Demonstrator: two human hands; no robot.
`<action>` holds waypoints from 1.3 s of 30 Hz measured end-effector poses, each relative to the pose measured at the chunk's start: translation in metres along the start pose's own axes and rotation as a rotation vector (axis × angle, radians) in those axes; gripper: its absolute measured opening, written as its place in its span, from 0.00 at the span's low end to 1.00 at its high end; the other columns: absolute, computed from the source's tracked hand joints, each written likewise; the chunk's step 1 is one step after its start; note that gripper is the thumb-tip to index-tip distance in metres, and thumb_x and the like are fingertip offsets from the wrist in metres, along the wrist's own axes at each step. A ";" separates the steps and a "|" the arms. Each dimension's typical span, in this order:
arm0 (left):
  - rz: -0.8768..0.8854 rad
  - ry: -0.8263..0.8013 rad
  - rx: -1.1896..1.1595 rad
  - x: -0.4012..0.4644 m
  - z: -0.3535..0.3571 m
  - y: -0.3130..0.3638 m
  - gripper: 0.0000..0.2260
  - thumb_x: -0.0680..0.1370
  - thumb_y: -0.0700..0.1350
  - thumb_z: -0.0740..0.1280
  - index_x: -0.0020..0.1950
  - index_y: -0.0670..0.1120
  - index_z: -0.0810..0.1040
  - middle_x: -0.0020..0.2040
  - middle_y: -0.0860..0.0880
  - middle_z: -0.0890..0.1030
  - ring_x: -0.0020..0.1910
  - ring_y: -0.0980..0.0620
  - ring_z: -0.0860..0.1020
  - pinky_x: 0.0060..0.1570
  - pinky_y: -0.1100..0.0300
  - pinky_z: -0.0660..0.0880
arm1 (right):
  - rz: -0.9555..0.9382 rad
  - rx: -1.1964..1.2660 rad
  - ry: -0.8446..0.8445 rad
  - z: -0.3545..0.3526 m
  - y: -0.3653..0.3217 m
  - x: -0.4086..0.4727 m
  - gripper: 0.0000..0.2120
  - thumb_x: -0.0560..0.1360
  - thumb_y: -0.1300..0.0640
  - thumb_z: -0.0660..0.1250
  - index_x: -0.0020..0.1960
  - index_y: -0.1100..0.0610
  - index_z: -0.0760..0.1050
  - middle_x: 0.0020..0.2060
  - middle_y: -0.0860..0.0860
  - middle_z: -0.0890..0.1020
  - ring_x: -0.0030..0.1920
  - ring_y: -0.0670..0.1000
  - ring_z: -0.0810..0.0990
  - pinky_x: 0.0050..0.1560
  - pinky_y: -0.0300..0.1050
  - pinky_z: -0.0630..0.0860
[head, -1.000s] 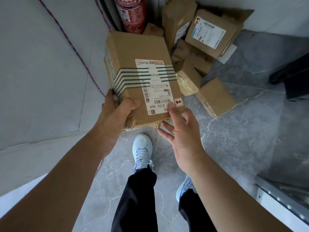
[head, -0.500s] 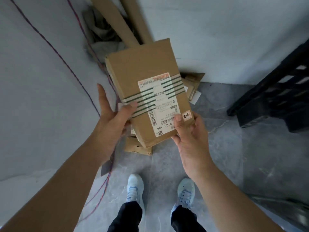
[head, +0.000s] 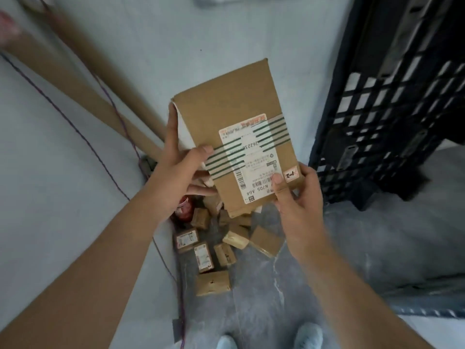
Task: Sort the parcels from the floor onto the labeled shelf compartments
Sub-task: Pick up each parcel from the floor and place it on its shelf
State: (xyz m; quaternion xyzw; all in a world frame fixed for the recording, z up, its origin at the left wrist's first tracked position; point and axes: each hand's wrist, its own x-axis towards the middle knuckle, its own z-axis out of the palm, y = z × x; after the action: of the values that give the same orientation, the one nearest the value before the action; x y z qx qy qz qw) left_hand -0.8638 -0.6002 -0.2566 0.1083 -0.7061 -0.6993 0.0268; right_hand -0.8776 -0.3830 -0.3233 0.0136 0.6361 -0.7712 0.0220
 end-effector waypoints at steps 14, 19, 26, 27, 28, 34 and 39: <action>0.366 -0.053 0.078 -0.109 0.118 0.220 0.24 0.80 0.65 0.65 0.74 0.63 0.66 0.62 0.50 0.81 0.51 0.42 0.87 0.54 0.40 0.83 | -0.302 0.025 0.096 -0.105 -0.211 -0.086 0.21 0.81 0.57 0.71 0.72 0.54 0.70 0.61 0.48 0.84 0.63 0.48 0.83 0.66 0.56 0.79; 0.503 -0.014 -0.031 -0.156 0.154 0.264 0.22 0.83 0.59 0.65 0.76 0.60 0.64 0.46 0.65 0.84 0.49 0.50 0.87 0.51 0.45 0.84 | -0.392 0.014 0.050 -0.133 -0.277 -0.121 0.22 0.82 0.56 0.68 0.74 0.53 0.67 0.58 0.44 0.85 0.59 0.48 0.85 0.54 0.53 0.85; 0.557 -0.107 -0.273 -0.186 0.176 0.307 0.25 0.83 0.60 0.64 0.79 0.66 0.60 0.73 0.47 0.71 0.59 0.45 0.84 0.53 0.43 0.84 | -0.405 0.089 -0.002 -0.139 -0.351 -0.152 0.31 0.77 0.50 0.74 0.75 0.48 0.66 0.66 0.48 0.80 0.61 0.48 0.84 0.48 0.57 0.86; 0.540 -0.134 -0.331 -0.186 0.178 0.310 0.25 0.83 0.61 0.64 0.78 0.64 0.62 0.72 0.45 0.71 0.60 0.42 0.84 0.54 0.42 0.83 | -0.398 0.081 -0.012 -0.138 -0.357 -0.156 0.33 0.75 0.48 0.75 0.76 0.47 0.66 0.67 0.47 0.80 0.63 0.49 0.83 0.49 0.58 0.86; 0.518 -0.163 -0.385 -0.187 0.181 0.313 0.24 0.82 0.61 0.65 0.77 0.61 0.65 0.71 0.43 0.72 0.60 0.39 0.84 0.54 0.41 0.83 | -0.395 0.062 -0.019 -0.137 -0.362 -0.158 0.34 0.74 0.46 0.76 0.75 0.45 0.66 0.67 0.46 0.80 0.64 0.49 0.82 0.50 0.58 0.86; 0.468 -0.208 -0.331 -0.183 0.190 0.317 0.24 0.79 0.64 0.65 0.69 0.52 0.70 0.69 0.45 0.73 0.64 0.43 0.81 0.59 0.41 0.82 | -0.400 0.030 0.047 -0.145 -0.386 -0.159 0.28 0.72 0.42 0.74 0.70 0.44 0.73 0.60 0.41 0.85 0.60 0.45 0.84 0.60 0.62 0.82; 0.474 -0.084 -0.059 -0.175 0.182 0.320 0.38 0.64 0.74 0.70 0.61 0.47 0.72 0.59 0.54 0.79 0.60 0.54 0.79 0.69 0.40 0.74 | -0.503 0.030 0.164 -0.161 -0.396 -0.157 0.20 0.75 0.50 0.76 0.66 0.48 0.78 0.58 0.44 0.86 0.61 0.46 0.84 0.66 0.54 0.79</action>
State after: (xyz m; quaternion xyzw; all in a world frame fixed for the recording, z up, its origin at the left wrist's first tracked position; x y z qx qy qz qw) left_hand -0.7650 -0.3888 0.0773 -0.0905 -0.6914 -0.6979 0.1638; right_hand -0.7418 -0.1475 0.0421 -0.0823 0.6075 -0.7582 -0.2223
